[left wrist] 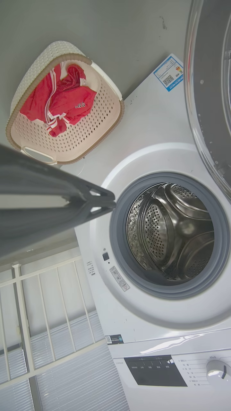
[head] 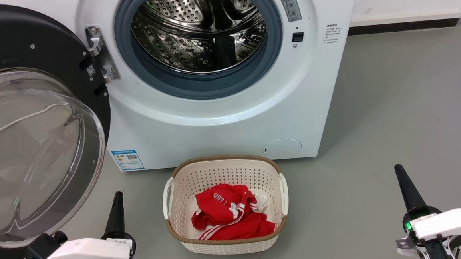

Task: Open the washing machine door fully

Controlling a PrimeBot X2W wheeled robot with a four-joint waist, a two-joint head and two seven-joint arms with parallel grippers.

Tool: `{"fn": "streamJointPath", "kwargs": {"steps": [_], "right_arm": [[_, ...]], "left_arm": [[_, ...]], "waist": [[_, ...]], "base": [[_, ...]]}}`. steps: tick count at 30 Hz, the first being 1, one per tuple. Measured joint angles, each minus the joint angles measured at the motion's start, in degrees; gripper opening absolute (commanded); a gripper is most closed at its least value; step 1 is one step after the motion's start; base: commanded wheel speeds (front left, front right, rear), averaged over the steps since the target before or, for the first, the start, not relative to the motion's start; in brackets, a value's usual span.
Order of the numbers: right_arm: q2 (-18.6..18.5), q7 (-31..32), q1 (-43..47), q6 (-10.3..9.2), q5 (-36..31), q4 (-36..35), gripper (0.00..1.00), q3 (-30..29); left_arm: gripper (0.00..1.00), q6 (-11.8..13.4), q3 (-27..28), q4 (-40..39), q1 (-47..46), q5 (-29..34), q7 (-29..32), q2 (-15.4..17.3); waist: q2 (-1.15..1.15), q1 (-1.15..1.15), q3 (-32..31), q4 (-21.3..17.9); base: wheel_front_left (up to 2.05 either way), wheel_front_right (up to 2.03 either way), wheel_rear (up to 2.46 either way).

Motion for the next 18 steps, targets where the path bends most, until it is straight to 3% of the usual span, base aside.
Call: {"fn": "streamJointPath", "kwargs": {"steps": [18], "right_arm": [[0.0,1.79,-1.23,0.0,9.96,1.29,0.0,-0.82]], "left_arm": [[0.0,-0.58,0.82,0.7,-0.94,-10.48,2.53,-0.12]], "waist": [[0.0,0.0,-0.05,0.02]], "base": [[0.0,0.0,0.0]]}}
